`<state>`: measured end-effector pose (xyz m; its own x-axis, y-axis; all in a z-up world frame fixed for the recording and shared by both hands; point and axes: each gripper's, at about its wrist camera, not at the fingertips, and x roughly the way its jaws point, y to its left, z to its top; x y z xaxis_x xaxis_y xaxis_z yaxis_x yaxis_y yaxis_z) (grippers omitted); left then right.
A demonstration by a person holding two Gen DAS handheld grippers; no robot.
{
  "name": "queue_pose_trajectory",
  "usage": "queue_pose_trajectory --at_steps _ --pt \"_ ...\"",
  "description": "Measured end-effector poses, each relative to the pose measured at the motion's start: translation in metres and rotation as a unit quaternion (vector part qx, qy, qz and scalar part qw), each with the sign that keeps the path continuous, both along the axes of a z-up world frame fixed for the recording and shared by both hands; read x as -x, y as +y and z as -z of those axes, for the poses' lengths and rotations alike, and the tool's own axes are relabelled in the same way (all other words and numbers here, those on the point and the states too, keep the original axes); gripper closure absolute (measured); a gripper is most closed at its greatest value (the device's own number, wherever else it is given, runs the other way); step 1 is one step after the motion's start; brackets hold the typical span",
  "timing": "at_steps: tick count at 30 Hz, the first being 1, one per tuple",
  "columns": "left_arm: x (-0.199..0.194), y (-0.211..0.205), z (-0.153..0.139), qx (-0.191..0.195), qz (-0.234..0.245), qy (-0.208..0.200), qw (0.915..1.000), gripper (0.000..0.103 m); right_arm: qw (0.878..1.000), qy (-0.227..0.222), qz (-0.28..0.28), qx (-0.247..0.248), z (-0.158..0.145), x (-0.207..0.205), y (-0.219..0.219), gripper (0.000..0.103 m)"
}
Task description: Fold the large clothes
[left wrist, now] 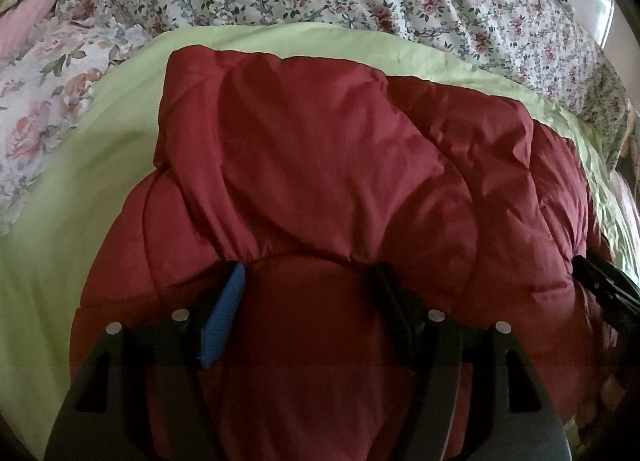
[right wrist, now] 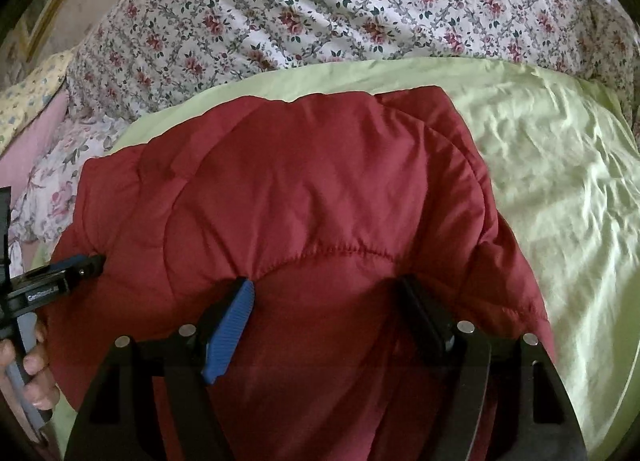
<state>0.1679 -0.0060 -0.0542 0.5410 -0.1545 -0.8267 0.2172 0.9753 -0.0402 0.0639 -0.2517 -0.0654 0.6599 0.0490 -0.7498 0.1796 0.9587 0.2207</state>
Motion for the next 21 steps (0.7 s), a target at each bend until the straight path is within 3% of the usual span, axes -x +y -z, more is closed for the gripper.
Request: queue_pose_trajectory --at_steps 11,16,21 --pt "0.051 0.023 -0.031 0.039 0.006 -0.005 0.9992 0.037 1.0 -0.005 0.001 0.006 0.0 0.003 -0.001 0.028" --pt "0.081 0.028 -0.035 0.036 0.016 -0.005 0.9992 0.037 1.0 -0.004 0.004 0.006 -0.001 0.006 -0.001 0.028" --pt "0.08 0.024 -0.019 0.001 0.021 0.007 0.9998 0.035 1.0 -0.01 0.019 0.02 -0.017 0.023 0.008 0.028"
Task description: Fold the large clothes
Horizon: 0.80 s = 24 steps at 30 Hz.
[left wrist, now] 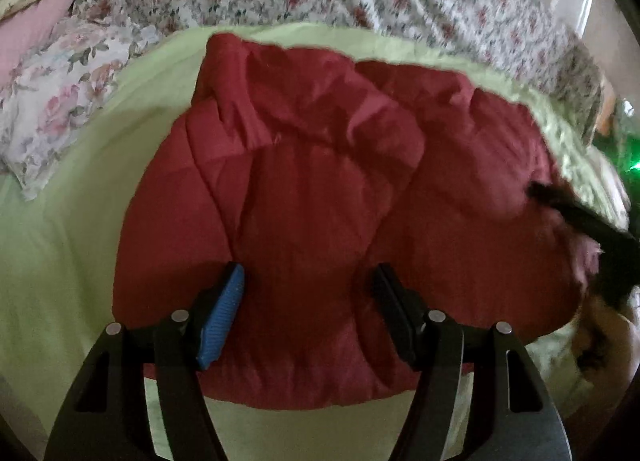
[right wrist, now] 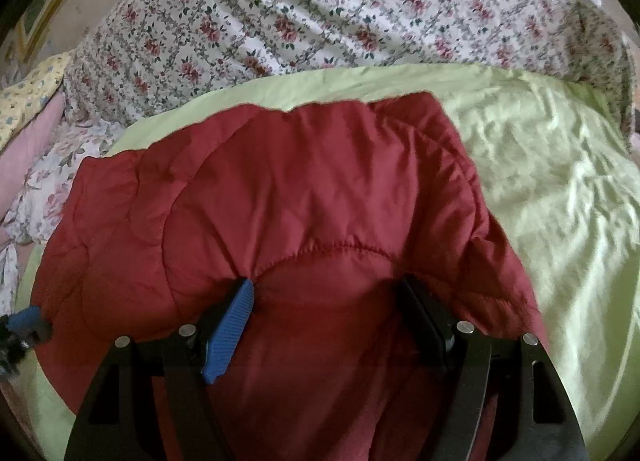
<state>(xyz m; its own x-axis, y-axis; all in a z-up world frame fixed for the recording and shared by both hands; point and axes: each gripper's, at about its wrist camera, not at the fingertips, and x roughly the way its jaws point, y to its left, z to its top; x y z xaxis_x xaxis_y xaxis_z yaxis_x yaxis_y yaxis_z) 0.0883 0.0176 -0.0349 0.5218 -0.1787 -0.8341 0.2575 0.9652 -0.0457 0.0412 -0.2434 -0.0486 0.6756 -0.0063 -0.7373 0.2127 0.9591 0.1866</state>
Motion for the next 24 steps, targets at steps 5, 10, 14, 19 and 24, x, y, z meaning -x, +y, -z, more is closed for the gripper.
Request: queue_pose_trajectory --at_steps 5,10,14,19,24 --pt "-0.003 0.0 0.01 -0.001 -0.004 -0.007 1.0 0.03 0.999 -0.026 -0.031 0.014 -0.02 0.048 0.023 0.026" --pt "-0.001 -0.006 0.016 -0.016 -0.002 -0.021 0.9997 0.026 0.999 0.013 -0.032 0.032 0.014 0.061 0.022 0.025" --pt "0.009 -0.005 0.002 -0.018 -0.002 -0.02 0.9996 0.026 1.0 0.016 -0.024 0.012 0.014 0.057 0.016 0.024" --pt "0.027 -0.009 -0.008 -0.009 0.014 -0.022 0.9996 0.026 1.0 0.015 -0.02 0.011 0.014 0.06 0.017 0.024" --pt "0.015 -0.017 0.018 -0.034 0.009 -0.014 0.9993 0.019 1.0 0.015 -0.015 0.005 0.007 0.065 0.019 0.024"
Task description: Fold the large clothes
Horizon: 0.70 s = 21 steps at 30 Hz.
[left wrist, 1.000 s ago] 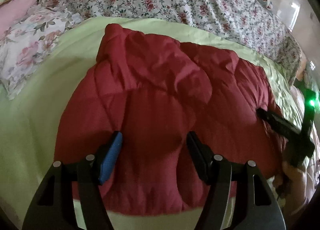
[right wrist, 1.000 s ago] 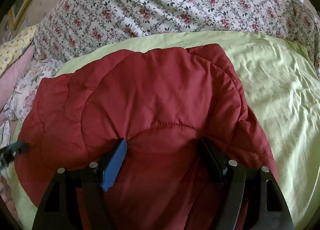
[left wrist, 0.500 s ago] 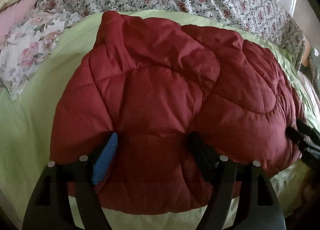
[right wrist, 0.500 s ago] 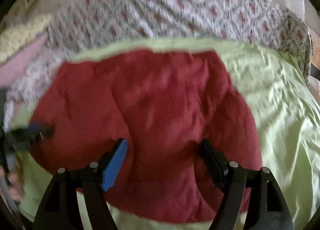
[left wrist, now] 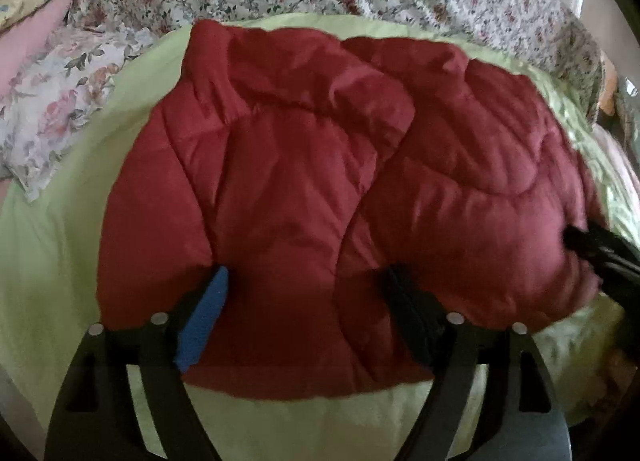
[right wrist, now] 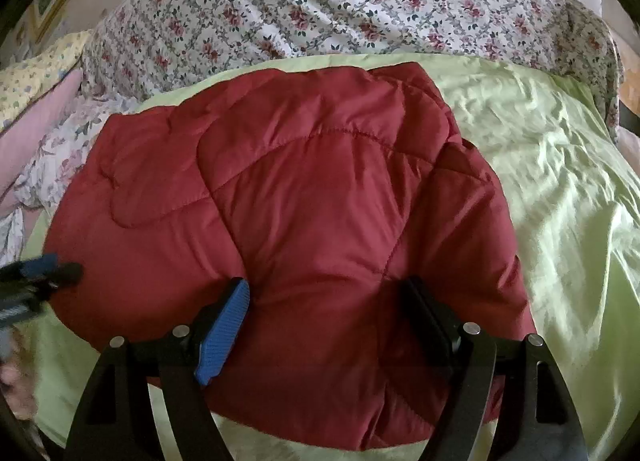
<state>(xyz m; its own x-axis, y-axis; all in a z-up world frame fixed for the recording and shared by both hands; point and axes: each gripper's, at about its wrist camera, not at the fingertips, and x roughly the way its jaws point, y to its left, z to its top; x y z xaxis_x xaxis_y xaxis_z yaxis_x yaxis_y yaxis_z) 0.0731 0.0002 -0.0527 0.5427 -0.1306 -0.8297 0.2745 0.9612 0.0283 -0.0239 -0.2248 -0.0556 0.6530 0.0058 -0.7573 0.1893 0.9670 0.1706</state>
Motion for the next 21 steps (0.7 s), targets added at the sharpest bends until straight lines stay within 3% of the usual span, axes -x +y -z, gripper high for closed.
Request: queue_pose_trajectory --at_steps 10,21 --pt "0.022 0.007 -0.017 0.006 -0.015 0.014 0.9998 0.014 0.999 -0.023 -0.029 -0.014 -0.037 0.036 0.021 0.022" --pt "0.07 0.009 -0.011 -0.041 -0.006 0.03 0.9987 0.013 0.996 0.036 -0.076 -0.033 -0.023 0.07 0.049 0.015"
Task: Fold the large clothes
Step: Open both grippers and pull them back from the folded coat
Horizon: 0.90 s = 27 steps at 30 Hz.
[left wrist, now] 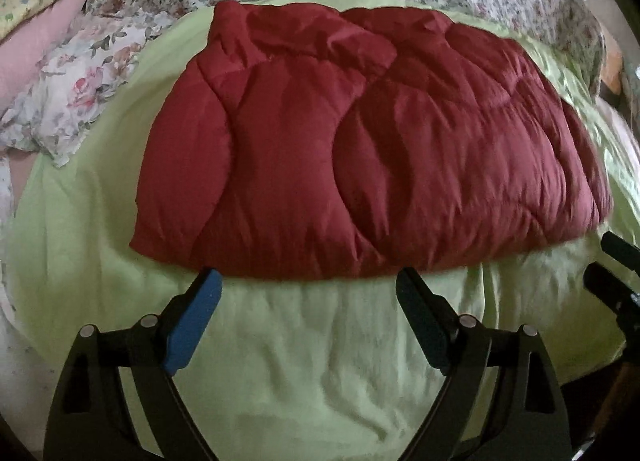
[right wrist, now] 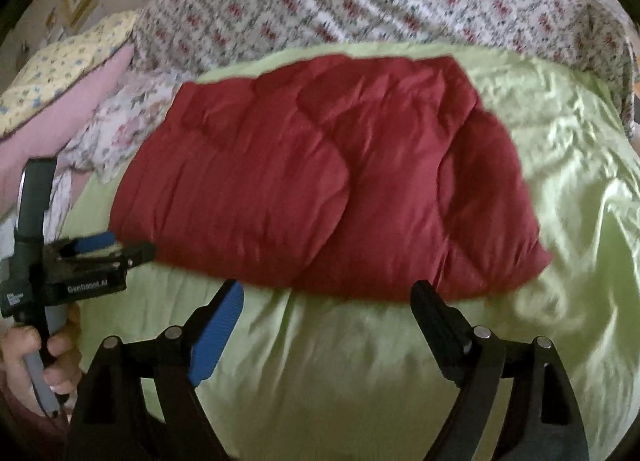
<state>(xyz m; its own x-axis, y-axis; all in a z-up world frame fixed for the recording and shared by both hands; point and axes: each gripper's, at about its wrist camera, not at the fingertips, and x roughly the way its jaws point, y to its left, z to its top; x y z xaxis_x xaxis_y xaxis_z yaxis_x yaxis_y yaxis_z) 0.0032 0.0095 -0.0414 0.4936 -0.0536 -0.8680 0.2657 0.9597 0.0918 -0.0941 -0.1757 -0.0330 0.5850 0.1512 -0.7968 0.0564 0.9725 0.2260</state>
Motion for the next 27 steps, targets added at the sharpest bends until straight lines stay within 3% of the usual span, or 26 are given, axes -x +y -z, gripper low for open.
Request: queue_pose_trajectory --at_steps 6,8,17,27 --pt "0.016 -0.008 -0.007 -0.034 0.014 -0.011 0.9993 0.013 1.0 0.022 -0.017 0.005 -0.005 0.008 0.01 0.012" --pt "0.017 -0.008 -0.011 -0.04 0.014 -0.011 0.999 0.013 1.0 0.023 -0.016 0.011 -0.012 0.009 0.009 0.007" --pt "0.016 -0.011 -0.04 -0.04 0.019 -0.038 0.9983 0.013 0.999 -0.005 -0.028 0.027 -0.048 0.006 0.014 0.003" --pt "-0.005 -0.013 -0.036 -0.044 0.002 -0.031 0.9985 0.012 0.999 0.012 -0.015 0.033 -0.035 -0.016 0.01 0.002"
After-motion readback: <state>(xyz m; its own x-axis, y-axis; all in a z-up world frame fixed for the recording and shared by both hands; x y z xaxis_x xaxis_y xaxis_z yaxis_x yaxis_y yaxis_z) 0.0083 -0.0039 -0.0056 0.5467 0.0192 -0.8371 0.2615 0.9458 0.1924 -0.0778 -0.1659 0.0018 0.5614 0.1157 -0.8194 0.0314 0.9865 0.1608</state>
